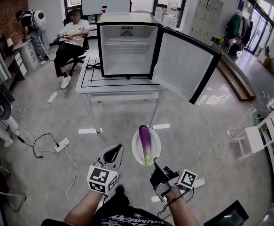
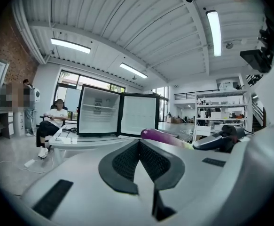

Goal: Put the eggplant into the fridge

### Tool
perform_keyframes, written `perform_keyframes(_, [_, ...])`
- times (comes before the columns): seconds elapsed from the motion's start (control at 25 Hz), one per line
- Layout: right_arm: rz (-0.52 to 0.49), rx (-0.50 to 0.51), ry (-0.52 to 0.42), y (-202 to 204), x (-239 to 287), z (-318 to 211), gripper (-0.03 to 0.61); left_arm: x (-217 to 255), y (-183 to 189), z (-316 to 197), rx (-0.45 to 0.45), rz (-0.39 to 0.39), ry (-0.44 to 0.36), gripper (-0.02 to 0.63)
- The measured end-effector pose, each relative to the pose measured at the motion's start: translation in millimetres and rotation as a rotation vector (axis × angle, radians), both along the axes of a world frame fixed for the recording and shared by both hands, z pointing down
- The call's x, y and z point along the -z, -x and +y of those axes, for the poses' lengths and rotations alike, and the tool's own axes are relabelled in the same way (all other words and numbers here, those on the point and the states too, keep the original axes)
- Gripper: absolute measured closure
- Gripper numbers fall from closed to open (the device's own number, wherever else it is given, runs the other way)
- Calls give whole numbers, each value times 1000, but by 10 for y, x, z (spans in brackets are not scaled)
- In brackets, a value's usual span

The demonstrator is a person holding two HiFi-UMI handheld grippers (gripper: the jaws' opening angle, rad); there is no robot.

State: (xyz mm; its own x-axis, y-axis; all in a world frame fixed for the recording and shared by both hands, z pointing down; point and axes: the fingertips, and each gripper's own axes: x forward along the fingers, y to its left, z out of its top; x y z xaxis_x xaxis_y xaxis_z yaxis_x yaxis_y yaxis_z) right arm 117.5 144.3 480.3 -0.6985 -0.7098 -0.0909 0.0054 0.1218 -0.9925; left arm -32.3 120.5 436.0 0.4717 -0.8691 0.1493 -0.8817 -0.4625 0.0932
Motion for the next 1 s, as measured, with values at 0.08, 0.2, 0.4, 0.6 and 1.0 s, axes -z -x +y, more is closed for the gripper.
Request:
perform_keyframes(0.08, [4,5,0,98,-3,-185,555,21,138,-173,15,1,-7,604])
perform_keyframes(0.2, [3,12,-1,271,-5,-435,555,1,363,-386,43,16,-3,604])
perform_keyframes(0.4, [22,21,-2,504,-32,-819,555,-17,645,-683,59,21,-11,604])
perform_keyframes(0.6, [6,-9,-9,625,6,-1110,555,-38,833,-960,51,18,-10,604])
perform_keyframes(1.0, [3,-25,15,607,-11,-1627,555,-17,1058,-1552,74,62,22,604])
